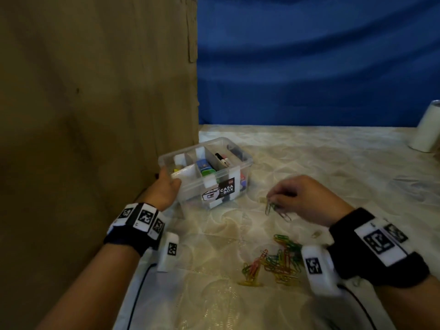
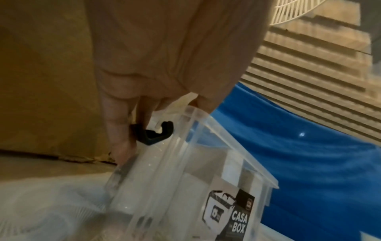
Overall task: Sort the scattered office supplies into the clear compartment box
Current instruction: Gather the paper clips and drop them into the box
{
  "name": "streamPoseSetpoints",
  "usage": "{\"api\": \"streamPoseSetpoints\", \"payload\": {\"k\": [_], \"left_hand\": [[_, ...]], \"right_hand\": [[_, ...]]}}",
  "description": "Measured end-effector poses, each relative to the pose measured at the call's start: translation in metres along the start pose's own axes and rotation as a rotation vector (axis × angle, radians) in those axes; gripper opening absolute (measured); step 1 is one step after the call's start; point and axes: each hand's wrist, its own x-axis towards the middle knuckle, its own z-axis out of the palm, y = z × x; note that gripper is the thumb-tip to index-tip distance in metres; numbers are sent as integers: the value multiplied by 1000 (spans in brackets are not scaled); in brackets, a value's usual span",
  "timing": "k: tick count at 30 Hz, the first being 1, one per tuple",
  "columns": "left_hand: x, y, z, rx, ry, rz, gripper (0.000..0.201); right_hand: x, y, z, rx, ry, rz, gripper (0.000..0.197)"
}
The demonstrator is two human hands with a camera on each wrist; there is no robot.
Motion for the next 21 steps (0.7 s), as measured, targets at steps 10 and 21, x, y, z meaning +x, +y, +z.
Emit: {"api": "streamPoseSetpoints", "payload": {"k": [10, 21], "left_hand": [[-45, 8, 10, -257, 22, 36, 82], [-80, 37, 44, -154, -85, 170, 75]], "right_hand": [[85, -96, 46, -177, -21, -186, 19], [93, -81, 94, -789, -219, -64, 35]]}}
